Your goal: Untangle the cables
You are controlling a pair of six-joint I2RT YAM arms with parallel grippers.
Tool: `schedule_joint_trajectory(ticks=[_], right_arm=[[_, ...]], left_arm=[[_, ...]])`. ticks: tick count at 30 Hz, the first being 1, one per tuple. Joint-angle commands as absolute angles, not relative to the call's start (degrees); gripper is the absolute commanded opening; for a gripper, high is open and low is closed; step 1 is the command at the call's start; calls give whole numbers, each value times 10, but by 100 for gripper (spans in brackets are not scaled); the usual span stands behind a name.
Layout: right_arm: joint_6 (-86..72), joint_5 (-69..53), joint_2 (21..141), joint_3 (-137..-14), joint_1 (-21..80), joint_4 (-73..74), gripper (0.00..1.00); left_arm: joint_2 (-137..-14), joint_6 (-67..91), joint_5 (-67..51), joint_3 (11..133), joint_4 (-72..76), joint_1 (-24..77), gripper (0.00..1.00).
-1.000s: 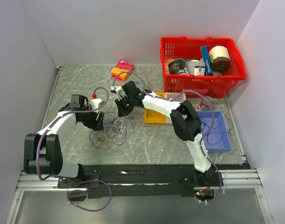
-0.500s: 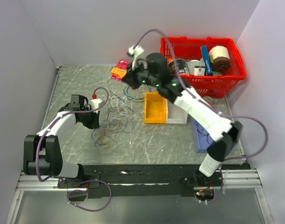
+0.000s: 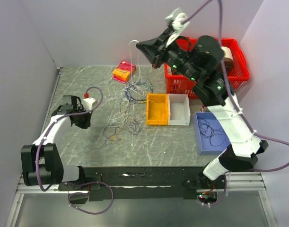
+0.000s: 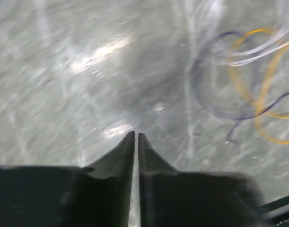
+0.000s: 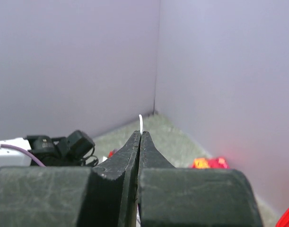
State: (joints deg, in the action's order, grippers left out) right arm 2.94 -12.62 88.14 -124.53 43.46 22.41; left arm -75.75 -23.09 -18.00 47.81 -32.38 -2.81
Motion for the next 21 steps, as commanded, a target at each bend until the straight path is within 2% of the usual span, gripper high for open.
schedule_joint_trajectory(ticks=[1,2,3,6,7,8,10,13,21], right_arm=[[48,-148,860,-1282,456,192,0],[53,-145,863,-1285,463,192,0],[63,-141,871,-1289,468,191,0],[70,-141,895,-1319,489,195,0],[70,-141,903,-1338,495,195,0],[69,-139,908,-1347,497,195,0],[72,-138,922,-1370,499,194,0],[69,-139,926,-1374,503,184,0],[64,-124,923,-1375,510,161,0]], left_arm=[[-730,-271,-205,508,-364,-61,30],[-720,-274,-237,534,-374,-62,44],[-714,-274,-307,548,-383,-63,66],[-683,-272,-435,608,-395,-59,90],[-674,-274,-519,627,-392,-55,93],[-657,-275,-556,634,-380,-54,97],[-650,-270,-657,658,-371,-52,96],[-657,-259,-719,678,-357,-28,96],[-667,-159,-670,644,-223,77,96]])
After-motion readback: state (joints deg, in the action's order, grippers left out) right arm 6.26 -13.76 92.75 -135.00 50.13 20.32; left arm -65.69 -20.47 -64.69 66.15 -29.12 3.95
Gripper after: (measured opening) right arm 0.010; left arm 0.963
